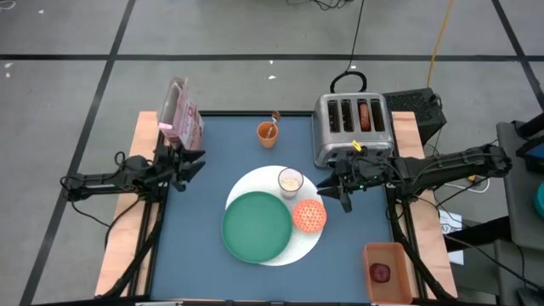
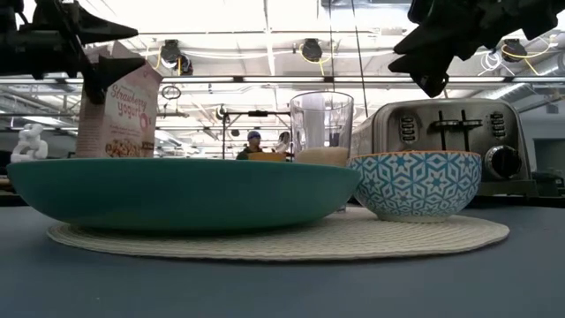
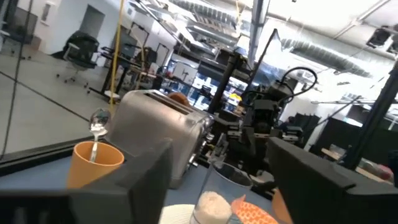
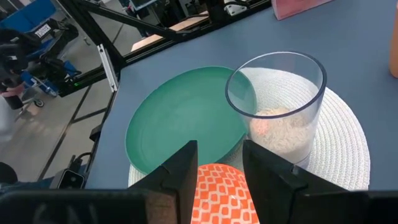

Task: Arrange a breakfast setting
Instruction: Pour the cereal into the orange bowl

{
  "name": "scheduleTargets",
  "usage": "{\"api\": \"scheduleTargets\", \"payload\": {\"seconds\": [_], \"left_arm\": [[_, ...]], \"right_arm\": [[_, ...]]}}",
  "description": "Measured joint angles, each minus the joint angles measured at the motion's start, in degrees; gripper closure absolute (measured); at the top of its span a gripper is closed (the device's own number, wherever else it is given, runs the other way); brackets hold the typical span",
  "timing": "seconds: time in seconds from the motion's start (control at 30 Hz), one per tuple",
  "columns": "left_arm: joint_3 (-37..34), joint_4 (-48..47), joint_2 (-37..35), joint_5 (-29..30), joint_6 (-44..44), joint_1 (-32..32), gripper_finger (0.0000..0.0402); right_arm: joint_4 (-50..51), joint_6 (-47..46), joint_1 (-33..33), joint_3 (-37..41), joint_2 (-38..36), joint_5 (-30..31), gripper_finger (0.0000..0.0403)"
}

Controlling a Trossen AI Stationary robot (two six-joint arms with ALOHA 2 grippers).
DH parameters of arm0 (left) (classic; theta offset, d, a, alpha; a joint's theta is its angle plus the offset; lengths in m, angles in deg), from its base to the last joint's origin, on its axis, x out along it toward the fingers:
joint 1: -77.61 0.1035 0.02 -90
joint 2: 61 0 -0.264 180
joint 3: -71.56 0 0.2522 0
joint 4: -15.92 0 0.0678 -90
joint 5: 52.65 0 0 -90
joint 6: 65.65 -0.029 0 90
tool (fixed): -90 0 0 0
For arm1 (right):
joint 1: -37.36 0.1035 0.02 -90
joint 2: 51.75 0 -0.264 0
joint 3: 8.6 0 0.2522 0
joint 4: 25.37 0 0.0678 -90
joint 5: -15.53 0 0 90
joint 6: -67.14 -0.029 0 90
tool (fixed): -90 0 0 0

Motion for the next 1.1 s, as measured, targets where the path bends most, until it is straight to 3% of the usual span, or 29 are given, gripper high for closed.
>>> {"api": "scheduleTargets", "payload": {"seconds": [0.2,0.5,0.77,0.9,1.1], "left_arm": [[0.0,0.86,0.0,-1.81,2.7,-0.6,0.0082],[0.0,0.92,0.01,-2.03,4.61,-5.52,0.008],[0.39,0.22,1.18,4.72,4.69,-11.97,0.008],[5.75,-5.09,5.67,9.37,3.46,-15.03,0.008],[19.33,-16.82,17.54,14.4,3.18,-18.48,0.008]], "right_arm": [[0.01,0.0,0.01,0.0,0.0,0.0,0.0282],[-0.01,0.0,0.01,0.0,0.0,0.0,0.0282],[0.0,0.0,0.0,0.0,0.0,0.0,0.0282],[0.0,0.01,0.01,0.0,0.0,0.0,0.0282],[0.01,0.02,0.01,0.0,0.01,0.0,0.0282]]}}
